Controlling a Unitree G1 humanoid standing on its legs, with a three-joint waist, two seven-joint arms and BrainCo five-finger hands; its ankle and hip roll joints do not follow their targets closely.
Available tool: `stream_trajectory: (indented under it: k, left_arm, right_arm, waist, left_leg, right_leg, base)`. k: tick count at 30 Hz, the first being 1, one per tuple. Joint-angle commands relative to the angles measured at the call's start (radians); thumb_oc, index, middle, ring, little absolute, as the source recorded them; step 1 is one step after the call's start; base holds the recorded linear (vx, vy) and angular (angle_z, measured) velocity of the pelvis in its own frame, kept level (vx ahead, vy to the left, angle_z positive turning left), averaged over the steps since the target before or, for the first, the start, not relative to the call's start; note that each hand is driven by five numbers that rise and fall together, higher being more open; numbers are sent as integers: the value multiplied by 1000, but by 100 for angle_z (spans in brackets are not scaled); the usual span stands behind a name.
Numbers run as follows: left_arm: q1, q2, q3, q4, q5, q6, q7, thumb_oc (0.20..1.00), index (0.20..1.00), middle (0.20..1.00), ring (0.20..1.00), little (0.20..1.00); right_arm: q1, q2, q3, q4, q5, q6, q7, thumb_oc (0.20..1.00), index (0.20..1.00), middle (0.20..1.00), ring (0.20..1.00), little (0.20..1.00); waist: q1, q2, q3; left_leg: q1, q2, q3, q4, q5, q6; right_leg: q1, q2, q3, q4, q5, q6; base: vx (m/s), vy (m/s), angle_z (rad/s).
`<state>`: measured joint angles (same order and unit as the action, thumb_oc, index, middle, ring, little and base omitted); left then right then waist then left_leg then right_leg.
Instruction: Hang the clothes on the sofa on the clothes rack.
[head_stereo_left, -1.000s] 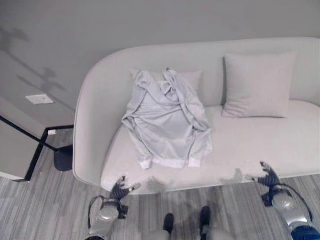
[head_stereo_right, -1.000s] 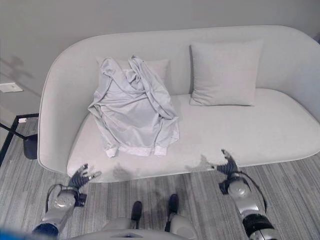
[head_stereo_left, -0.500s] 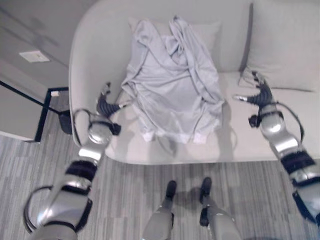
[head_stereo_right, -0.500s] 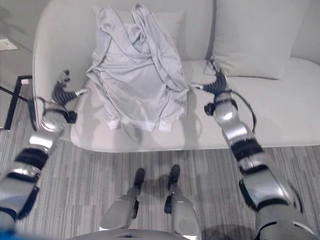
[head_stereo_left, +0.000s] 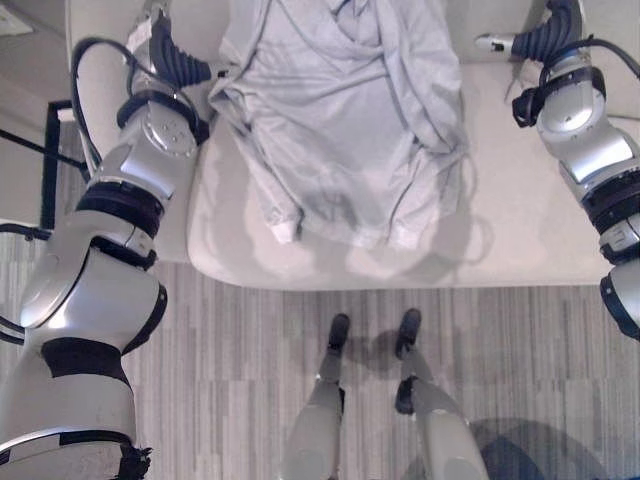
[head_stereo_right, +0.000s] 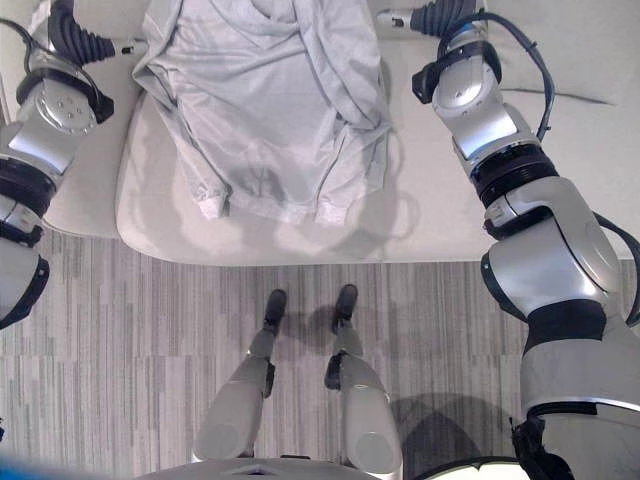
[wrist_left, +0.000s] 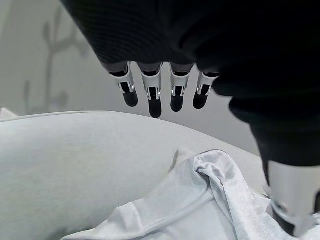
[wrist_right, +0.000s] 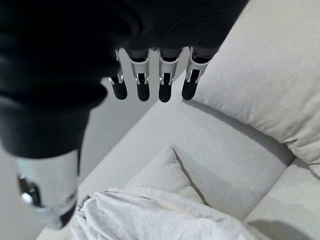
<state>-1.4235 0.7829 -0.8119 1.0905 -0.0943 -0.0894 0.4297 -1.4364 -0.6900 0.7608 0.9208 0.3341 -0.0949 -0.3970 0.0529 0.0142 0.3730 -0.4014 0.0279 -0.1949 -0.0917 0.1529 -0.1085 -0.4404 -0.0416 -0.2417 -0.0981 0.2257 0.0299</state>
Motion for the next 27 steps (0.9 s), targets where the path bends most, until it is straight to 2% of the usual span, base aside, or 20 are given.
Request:
stream_trajectory:
  k: [1,2,5,9,13,27]
  left_arm:
    - [-145,52,-50,62,42,-6,6,1000,1000,1000,1000,1000]
    - [-191,50,-98,91,48,-9,-6,1000,1000,1000,1000,1000]
    - [-208,48,-114,99,44,-8,-13,1000,1000,1000,1000,1000]
    - [-282,35,-214,146,71,-8,-43,1000,1000,1000,1000,1000]
    - [-313,23,-254,180,81,-6,-61,1000,1000,1000,1000,1000]
    - [-361,-6,-286,253,60,-7,-109,1000,1000,1000,1000,1000]
  right_arm:
    - [-117,2,50,29,78,-47,-6,1000,1000,1000,1000,1000]
    - [-156,5,92,44,100,-51,13,1000,1000,1000,1000,1000]
    - [-173,7,111,46,108,-51,19,1000,1000,1000,1000,1000]
    - [-239,37,187,84,162,-54,59,1000,1000,1000,1000,1000]
    - [-270,69,229,120,189,-48,88,1000,1000,1000,1000,1000]
    - [-328,144,315,229,230,7,185,1000,1000,1000,1000,1000]
  waist:
    - [3,-33,-16]
    - [3,-33,-19]
    - [2,-33,-21]
    - [7,-33,-24]
    - [8,-38,-30]
    - [4,-58,-46]
  left_leg:
    - [-66,-32,77,4,16,-21]
    - [-79,-36,78,4,21,-20]
    - [-89,-39,77,4,27,-20]
    - [-102,-40,76,4,30,-20]
    - [-108,-42,74,4,32,-19]
    - [-122,-40,70,4,32,-16]
  right_leg:
    - [6,-77,93,11,-34,180]
    - [-11,-76,95,11,-28,183]
    - [-22,-78,95,11,-23,184]
    - [-43,-74,100,11,-16,187]
    - [-48,-73,99,11,-13,187]
    - [-65,-72,104,11,-13,194]
  base:
    - [-10,30,1]
    - [0,0,0]
    - [0,0,0]
    - [7,6,2]
    - [5,2,1]
    - [33,11,-1]
